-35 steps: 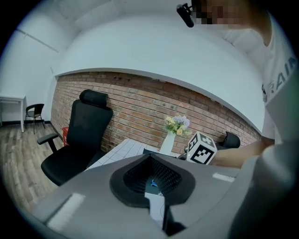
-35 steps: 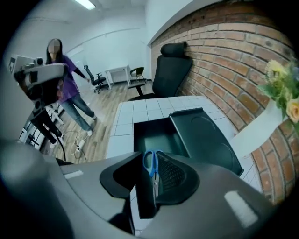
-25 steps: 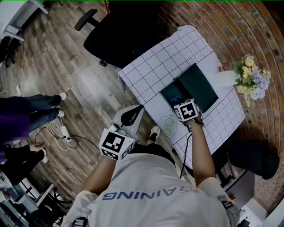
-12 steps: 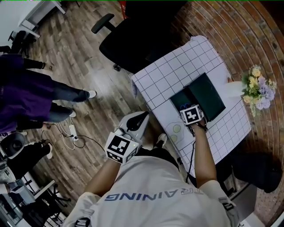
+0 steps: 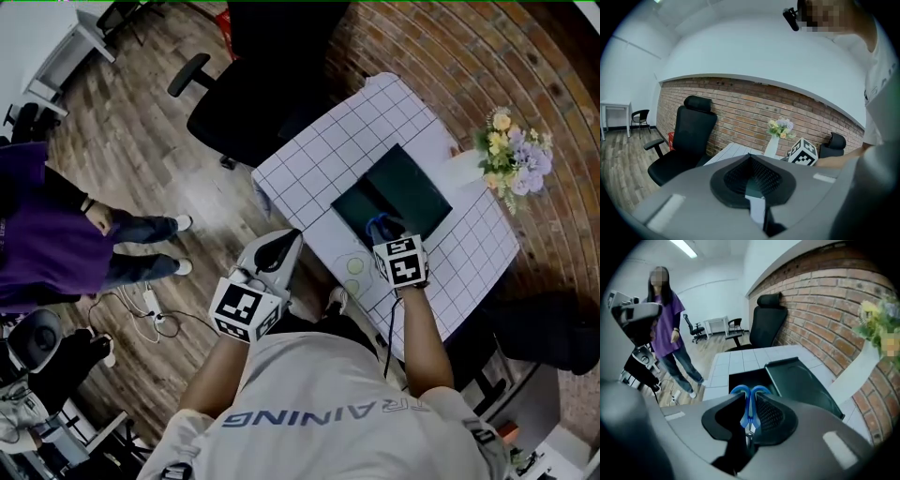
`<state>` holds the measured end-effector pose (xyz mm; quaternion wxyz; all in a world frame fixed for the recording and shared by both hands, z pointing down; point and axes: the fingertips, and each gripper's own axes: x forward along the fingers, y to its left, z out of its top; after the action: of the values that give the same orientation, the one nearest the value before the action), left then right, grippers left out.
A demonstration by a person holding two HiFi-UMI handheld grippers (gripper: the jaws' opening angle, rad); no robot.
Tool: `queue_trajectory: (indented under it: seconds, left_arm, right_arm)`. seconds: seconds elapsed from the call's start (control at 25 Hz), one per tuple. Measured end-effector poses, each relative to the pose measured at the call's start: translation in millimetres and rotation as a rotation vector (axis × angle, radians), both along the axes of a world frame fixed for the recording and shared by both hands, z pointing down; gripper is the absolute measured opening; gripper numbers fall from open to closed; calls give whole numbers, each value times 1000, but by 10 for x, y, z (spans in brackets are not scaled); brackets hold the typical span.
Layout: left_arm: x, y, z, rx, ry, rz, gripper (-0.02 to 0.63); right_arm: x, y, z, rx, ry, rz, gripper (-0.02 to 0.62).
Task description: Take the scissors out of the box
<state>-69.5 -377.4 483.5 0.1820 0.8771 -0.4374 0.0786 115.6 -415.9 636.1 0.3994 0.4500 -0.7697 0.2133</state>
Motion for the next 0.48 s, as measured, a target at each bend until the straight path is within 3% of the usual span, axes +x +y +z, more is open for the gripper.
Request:
queue_trajectory:
  seconds: [0.24,0.48]
  left_arm:
    - [234,-61,-247,63,8,15,3]
    - [462,-37,-516,102,18,27,3]
  right_arm:
    - [116,107,-702,200,-106,28,92]
    - [379,248,-1398,341,-191,109,94]
